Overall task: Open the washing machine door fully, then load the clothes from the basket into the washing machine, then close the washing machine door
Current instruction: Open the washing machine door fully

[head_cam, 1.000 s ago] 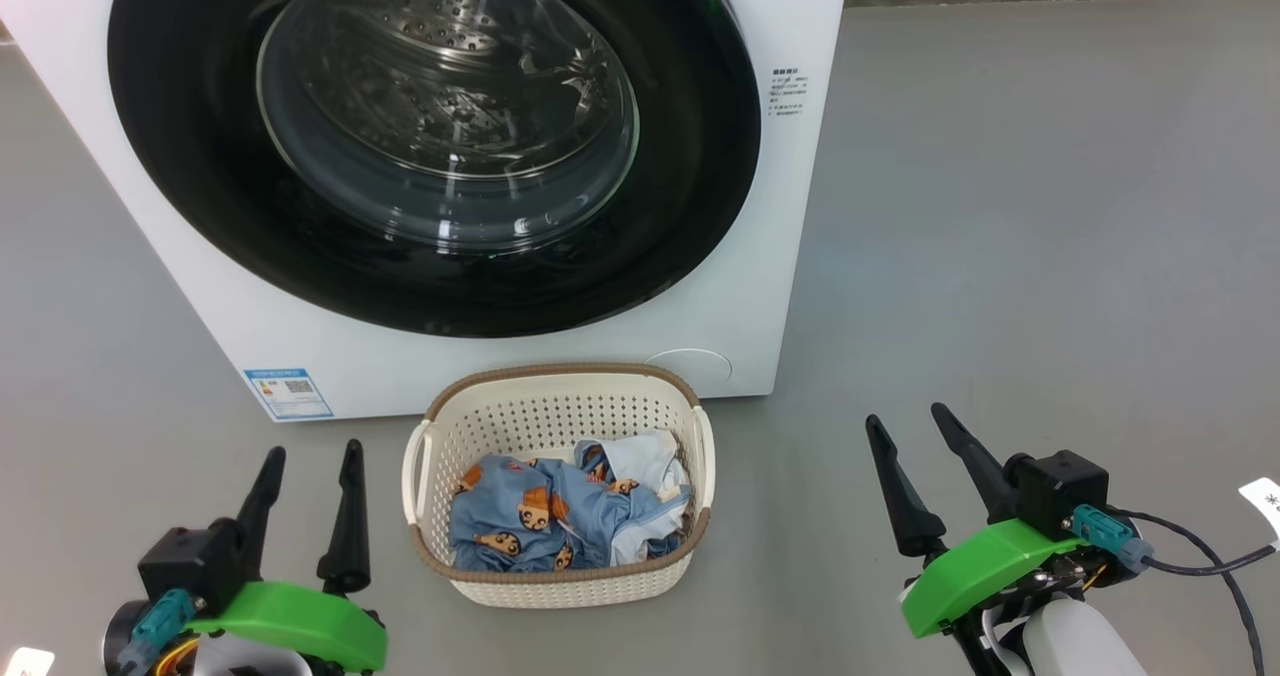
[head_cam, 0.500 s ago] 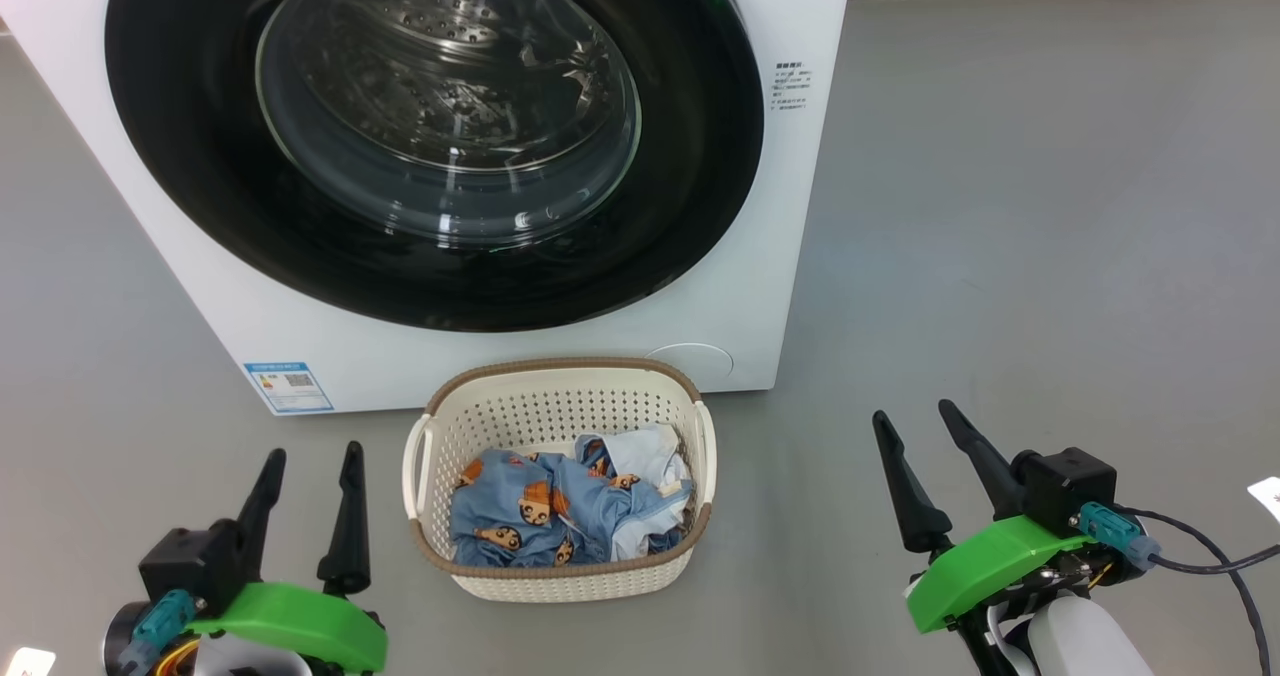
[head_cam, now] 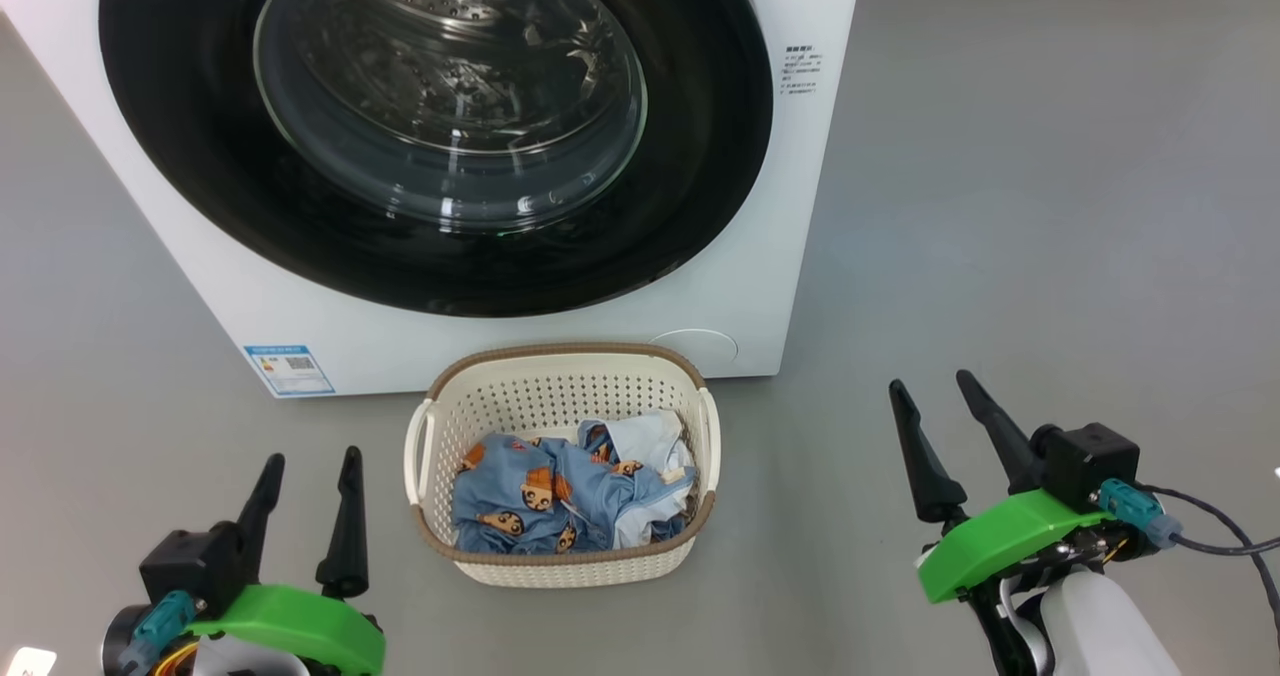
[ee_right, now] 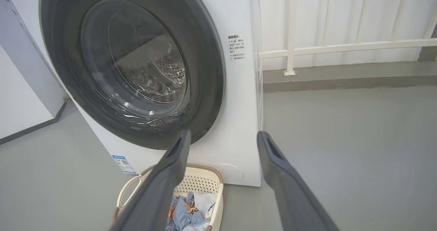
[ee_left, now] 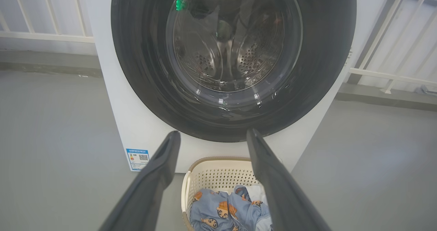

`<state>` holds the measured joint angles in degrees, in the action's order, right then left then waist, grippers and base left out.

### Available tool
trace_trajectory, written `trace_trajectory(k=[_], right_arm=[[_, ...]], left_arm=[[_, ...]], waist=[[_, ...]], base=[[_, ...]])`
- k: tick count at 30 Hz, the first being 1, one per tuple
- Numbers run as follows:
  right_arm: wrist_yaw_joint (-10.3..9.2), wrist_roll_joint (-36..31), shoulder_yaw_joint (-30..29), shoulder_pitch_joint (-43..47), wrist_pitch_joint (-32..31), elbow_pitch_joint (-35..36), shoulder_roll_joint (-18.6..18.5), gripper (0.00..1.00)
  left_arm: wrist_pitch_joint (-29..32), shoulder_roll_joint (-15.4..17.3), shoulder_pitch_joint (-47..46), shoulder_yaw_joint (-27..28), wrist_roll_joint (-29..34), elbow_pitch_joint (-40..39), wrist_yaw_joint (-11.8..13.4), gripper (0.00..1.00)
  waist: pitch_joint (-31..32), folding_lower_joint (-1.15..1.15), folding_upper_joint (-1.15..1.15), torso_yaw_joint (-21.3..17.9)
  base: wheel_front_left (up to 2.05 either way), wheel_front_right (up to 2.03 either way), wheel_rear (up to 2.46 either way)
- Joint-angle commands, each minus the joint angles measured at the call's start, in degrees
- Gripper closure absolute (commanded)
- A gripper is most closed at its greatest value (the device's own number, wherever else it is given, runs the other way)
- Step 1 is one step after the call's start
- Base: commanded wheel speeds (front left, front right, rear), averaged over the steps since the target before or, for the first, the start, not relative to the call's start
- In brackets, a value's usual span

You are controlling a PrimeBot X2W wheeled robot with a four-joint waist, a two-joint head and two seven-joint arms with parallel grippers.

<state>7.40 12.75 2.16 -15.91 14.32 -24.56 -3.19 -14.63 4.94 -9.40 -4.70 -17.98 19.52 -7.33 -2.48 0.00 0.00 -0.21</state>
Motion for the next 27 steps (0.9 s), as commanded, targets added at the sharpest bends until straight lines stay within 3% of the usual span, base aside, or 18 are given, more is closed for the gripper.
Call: trace_trajectory(k=[1, 14, 15, 16, 18, 27], right_arm=[[0.09, 0.1, 1.1, -2.1, 0.7, 1.6, 0.3, 0.00], [0.09, -0.3, -3.4, -5.4, 0.7, 2.6, 0.3, 0.00], [0.09, -0.3, -3.8, -5.9, 0.7, 2.7, 0.3, 0.17], [0.09, -0.4, -4.3, -6.4, 0.7, 2.8, 0.3, 0.48], [0.09, -0.5, -5.1, -7.5, 0.7, 3.1, 0.3, 1.00], [0.09, 5.2, -7.7, -13.3, 0.7, 4.0, -1.0, 1.00]], left_arm=[[-0.4, 1.5, -2.9, 1.7, -0.3, -1.0, -0.2, 0.00], [-0.4, 1.1, -4.0, 2.0, -1.8, -1.3, -0.2, 0.00], [-0.4, 1.1, -4.1, 2.0, -1.8, -1.4, -0.2, 0.00], [-0.4, 1.1, -4.2, 1.9, -1.9, -1.5, -0.2, 0.00], [-0.4, 1.2, -4.4, 1.8, -2.1, -1.6, -0.2, 0.00], [-0.4, 2.9, -5.9, 0.6, -3.6, -2.3, -0.2, 0.00]], waist=[[-0.2, 0.00, 0.00, 0.2], [-2.4, 0.00, 0.00, 1.4], [-2.7, 0.00, 0.00, 1.6], [-3.0, 0.00, 0.00, 1.7], [-3.6, 0.00, 0.00, 2.0], [-7.2, 0.00, 0.00, 3.2]], base=[[0.00, 0.00, 0.00], [0.00, 0.00, 0.00], [0.00, 0.00, 0.00], [0.00, 0.00, 0.00], [0.00, 0.00, 0.00], [0.00, 0.00, 0.00]])
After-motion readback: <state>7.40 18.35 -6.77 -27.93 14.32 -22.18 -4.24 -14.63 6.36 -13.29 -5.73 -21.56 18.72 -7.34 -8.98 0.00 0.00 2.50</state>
